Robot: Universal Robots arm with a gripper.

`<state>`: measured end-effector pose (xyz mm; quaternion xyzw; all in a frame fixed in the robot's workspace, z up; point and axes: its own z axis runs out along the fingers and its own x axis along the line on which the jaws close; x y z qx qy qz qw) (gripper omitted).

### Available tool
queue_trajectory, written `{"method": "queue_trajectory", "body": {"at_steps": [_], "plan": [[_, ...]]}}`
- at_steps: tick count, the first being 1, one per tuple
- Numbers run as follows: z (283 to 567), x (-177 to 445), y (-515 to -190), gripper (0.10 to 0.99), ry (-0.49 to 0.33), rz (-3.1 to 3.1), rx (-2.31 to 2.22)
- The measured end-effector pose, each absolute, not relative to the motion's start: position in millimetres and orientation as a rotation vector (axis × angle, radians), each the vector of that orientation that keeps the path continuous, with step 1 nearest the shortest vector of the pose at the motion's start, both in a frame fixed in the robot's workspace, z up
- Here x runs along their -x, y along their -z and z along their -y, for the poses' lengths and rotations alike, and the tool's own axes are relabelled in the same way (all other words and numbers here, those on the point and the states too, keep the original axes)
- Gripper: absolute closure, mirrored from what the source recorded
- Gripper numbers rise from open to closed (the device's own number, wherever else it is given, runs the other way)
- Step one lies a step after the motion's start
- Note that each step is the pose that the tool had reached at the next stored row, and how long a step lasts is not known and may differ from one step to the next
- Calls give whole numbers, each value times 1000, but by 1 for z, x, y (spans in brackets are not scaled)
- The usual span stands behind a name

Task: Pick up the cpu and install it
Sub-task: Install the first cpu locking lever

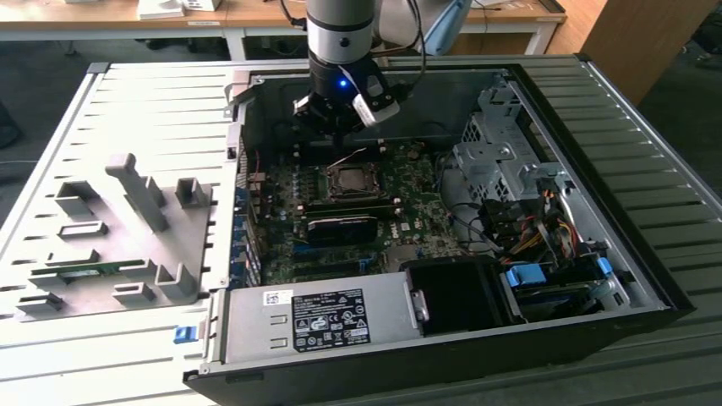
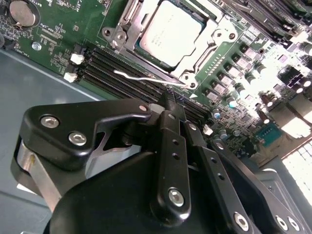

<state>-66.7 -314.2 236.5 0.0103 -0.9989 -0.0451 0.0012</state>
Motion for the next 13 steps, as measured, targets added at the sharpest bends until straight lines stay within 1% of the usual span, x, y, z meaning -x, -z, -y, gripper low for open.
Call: {"method": "queue_trajectory", "body": {"at_steps": [13], "plan": [[314, 61, -226, 980, 141, 3135, -53]]}}
